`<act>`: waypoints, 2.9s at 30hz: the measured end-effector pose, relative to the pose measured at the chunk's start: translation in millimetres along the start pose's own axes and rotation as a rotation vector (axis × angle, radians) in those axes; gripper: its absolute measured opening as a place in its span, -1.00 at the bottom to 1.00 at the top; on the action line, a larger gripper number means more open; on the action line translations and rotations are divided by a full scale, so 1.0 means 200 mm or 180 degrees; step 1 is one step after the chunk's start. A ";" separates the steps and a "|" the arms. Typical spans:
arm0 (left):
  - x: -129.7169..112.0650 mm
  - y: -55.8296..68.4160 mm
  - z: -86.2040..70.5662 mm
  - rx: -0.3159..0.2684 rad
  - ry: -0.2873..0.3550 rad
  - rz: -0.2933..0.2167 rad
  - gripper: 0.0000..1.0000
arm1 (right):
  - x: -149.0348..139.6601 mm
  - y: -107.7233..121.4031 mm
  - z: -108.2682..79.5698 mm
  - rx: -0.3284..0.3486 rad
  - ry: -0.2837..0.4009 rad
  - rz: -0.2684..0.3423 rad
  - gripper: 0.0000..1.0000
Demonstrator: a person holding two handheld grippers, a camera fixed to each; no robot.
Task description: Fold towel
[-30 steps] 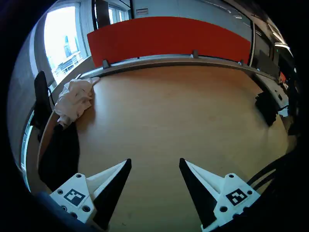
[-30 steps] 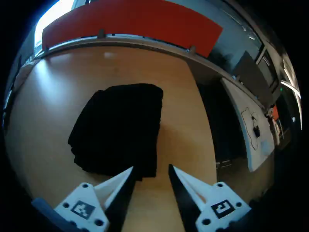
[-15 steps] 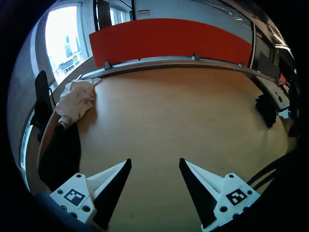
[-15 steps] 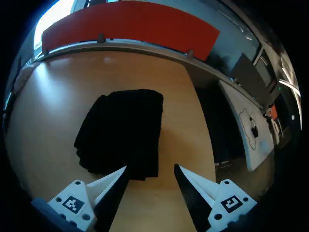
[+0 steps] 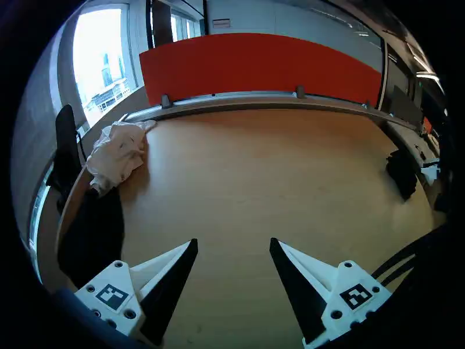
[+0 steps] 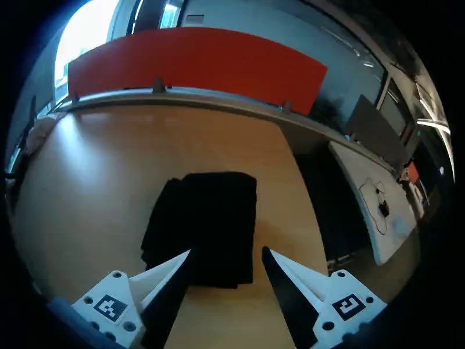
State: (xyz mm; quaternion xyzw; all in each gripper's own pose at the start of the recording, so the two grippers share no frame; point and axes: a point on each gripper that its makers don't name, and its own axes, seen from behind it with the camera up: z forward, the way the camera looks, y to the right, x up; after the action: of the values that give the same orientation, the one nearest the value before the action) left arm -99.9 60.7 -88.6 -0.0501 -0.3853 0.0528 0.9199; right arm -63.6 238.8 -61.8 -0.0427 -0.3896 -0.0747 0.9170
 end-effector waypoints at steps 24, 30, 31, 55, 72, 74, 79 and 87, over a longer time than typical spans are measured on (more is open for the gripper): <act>0.20 -0.08 -0.01 0.0124 0.0397 -0.0212 0.83 | 0.42 -0.11 -0.15 -0.0134 0.0815 0.0706 0.70; 0.35 -0.13 -0.03 0.0171 0.0654 -0.0300 0.83 | 0.57 -0.15 -0.25 -0.0104 0.1111 0.0676 0.70; 0.38 -0.13 -0.04 0.0174 0.0705 -0.0308 0.83 | 0.61 -0.16 -0.28 -0.0093 0.1180 0.0664 0.70; 0.79 -0.21 -0.17 0.0231 0.1512 -0.0277 0.83 | 1.00 -0.39 -0.62 0.0005 0.1995 0.0429 0.69; 1.03 -0.17 -0.29 0.0159 0.1974 -0.0248 0.83 | 1.23 -0.81 -0.69 0.0248 0.2203 0.0413 0.70; 1.05 -0.17 -0.31 0.0154 0.2022 -0.0262 0.83 | 1.25 -0.86 -0.70 0.0283 0.2219 0.0399 0.69; 1.10 -0.19 -0.34 0.0141 0.2112 -0.0294 0.83 | 1.30 -0.94 -0.71 0.0324 0.2260 0.0354 0.70; 1.12 -0.20 -0.36 0.0115 0.2165 -0.0334 0.83 | 1.33 -0.95 -0.71 0.0328 0.2265 0.0343 0.70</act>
State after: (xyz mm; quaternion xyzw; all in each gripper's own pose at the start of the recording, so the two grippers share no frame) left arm 109.2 47.5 23.8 -0.0286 -0.0577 -0.0075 0.9979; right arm 187.5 3.7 35.4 0.0118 -0.0465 -0.0168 0.9987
